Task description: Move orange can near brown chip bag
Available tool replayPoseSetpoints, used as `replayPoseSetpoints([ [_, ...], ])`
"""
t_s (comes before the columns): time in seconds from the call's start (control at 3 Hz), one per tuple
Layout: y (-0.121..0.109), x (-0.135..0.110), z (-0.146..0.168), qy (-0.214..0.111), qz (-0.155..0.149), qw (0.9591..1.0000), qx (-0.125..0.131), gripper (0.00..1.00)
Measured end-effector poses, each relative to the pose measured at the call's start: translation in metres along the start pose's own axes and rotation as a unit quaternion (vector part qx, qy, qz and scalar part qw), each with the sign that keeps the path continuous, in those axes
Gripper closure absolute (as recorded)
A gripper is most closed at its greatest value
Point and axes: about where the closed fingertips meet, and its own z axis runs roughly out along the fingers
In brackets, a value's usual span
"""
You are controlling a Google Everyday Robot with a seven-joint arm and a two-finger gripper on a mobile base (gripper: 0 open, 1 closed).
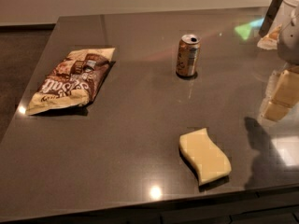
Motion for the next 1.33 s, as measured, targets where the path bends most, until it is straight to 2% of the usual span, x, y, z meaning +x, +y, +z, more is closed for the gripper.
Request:
replayPoseSetpoints([
  [0.33, 0.0, 0.0, 0.0, 0.0, 0.0, 1.0, 0.0, 0.0],
  [0.67, -0.015, -0.004, 0.006, -0.004, 0.014, 0.9999, 0.004, 0.0],
  [1.0, -0.045, -0.013, 0.019, -0.025, 0.043, 0.9987, 0.011, 0.0],
  [1.33, -0.085, -0.025, 0.035, -0.061, 0.085, 0.9942, 0.024, 0.0],
])
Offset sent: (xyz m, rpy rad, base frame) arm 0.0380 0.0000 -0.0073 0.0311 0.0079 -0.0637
